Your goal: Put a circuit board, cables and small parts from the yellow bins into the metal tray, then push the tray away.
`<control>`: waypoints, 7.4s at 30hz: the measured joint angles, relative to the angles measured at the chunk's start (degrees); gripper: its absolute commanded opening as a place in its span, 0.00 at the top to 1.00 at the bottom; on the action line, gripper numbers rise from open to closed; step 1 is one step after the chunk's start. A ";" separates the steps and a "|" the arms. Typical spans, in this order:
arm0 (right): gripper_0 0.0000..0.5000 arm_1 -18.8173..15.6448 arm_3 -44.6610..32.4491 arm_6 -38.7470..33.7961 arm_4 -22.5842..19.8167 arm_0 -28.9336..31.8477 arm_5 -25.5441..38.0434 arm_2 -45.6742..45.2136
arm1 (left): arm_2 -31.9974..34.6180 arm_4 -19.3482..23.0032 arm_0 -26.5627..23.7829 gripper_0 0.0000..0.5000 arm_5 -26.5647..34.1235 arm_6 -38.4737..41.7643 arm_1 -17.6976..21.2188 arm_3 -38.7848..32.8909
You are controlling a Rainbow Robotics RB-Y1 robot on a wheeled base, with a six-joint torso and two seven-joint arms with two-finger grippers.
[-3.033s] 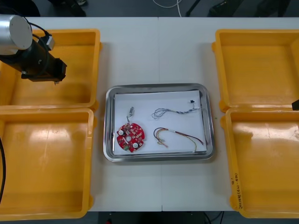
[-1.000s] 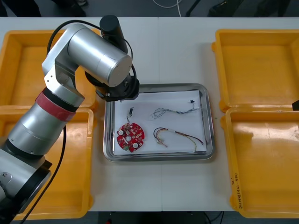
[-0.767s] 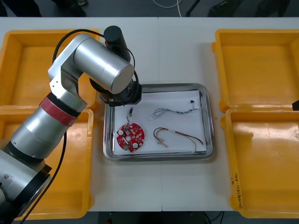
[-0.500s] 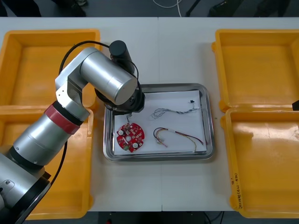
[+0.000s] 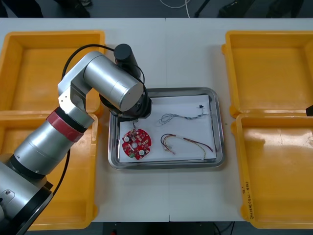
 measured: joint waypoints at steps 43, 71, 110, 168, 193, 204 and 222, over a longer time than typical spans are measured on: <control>0.00 0.00 -0.01 0.00 -2.23 0.00 0.09 0.00 | 8.77 6.52 -3.38 0.00 14.28 0.29 2.80 -6.13; 0.00 0.00 -0.03 0.00 -3.16 0.00 1.43 0.00 | 20.29 19.93 -6.03 0.00 22.40 0.24 16.62 -11.37; 0.00 0.00 -0.10 -0.01 -3.23 -8.41 1.95 7.91 | 37.41 25.94 15.55 0.00 22.51 -12.84 26.19 -29.49; 0.00 19.24 -6.60 3.00 9.52 -44.40 -11.17 77.80 | 47.07 22.87 30.28 0.00 22.52 -18.19 26.27 -38.13; 0.00 24.76 -2.04 6.63 17.52 -47.17 -14.40 90.56 | 47.07 22.85 30.28 0.00 22.52 -18.19 26.27 -38.14; 0.00 25.05 -1.30 6.70 20.99 -47.17 -15.85 94.16 | 47.07 22.85 30.28 0.00 22.52 -18.19 26.27 -38.14; 0.71 25.29 0.43 6.70 22.93 -47.16 -17.68 94.98 | 47.07 22.85 30.28 0.00 22.52 -18.19 26.27 -38.14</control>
